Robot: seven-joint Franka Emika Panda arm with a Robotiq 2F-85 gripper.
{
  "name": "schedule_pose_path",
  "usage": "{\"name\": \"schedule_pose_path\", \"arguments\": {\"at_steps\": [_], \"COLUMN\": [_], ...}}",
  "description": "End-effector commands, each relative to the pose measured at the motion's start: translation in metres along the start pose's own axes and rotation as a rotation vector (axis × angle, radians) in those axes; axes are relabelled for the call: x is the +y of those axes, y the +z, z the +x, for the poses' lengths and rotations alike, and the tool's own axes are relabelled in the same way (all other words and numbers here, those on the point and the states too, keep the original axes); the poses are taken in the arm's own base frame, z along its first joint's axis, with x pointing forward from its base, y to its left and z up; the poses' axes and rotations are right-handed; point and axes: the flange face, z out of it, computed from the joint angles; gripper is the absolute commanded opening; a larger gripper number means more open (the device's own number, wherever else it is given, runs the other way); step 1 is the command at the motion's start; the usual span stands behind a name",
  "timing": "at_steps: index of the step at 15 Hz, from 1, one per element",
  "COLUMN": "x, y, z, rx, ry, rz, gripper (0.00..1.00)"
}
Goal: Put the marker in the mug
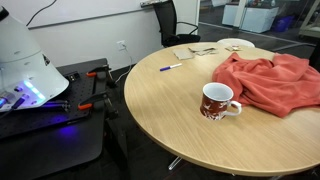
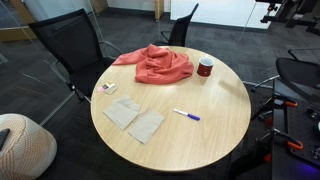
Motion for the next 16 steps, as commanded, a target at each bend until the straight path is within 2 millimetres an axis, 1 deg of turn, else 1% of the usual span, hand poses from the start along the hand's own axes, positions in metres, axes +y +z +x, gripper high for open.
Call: {"name": "schedule_pose_path", "arguments": {"at_steps": [1, 3, 4, 8, 12, 14, 16], "x": [-0.040, -0.060, -0.072, -0.111, -0.139, -0.148, -0.153], "y": [0.034, 0.054, 0.064, 0.102, 0.139, 0.159, 0.177], "z": [0.033, 0.049, 0.057, 0.090, 0.120, 0.134, 0.148], "rx": [0.016, 0.031, 0.050, 0.110, 0.141, 0.137, 0.132], "ry": [-0.013, -0.026, -0.013, 0.016, 0.048, 0.053, 0.060], "rz": [-0.054, -0.077, -0.090, -0.126, -0.133, -0.130, -0.128], "gripper": [1.00, 1.00, 1.00, 1.00, 1.00, 1.00, 1.00]}}
